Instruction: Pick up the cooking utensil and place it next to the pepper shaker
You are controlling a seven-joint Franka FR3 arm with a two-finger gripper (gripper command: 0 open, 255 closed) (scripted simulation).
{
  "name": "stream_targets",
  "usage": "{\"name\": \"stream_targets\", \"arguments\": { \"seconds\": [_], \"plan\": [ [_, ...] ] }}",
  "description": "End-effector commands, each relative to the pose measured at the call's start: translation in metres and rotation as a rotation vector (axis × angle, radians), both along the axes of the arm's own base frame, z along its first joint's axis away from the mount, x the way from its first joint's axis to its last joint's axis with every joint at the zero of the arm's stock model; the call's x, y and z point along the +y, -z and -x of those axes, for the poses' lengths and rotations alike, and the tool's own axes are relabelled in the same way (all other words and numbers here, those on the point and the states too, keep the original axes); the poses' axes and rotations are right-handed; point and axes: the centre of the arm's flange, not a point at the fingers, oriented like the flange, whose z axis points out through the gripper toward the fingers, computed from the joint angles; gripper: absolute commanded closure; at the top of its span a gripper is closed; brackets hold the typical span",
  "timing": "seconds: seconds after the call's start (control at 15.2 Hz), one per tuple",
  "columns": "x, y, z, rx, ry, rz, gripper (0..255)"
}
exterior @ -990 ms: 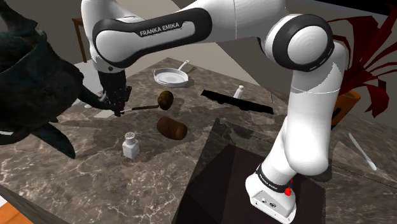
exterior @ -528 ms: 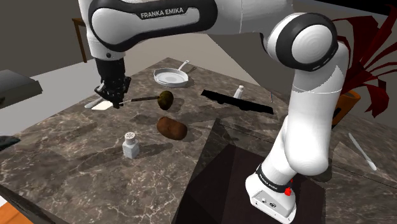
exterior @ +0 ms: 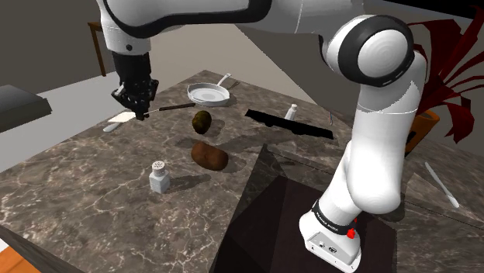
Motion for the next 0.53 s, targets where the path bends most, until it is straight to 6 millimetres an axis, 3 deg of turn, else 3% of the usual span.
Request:
{"name": "stream_targets", "arguments": {
  "seconds": [0.0,0.07,0.46],
  "plan": [
    [0.0,-0.012,0.0,0.0,0.0,0.0,255],
    [0.0,-0.012,0.0,0.0,0.0,0.0,255],
    [-0.079,-0.012,0.012,0.0,0.0,0.0,255]
  ]
}}
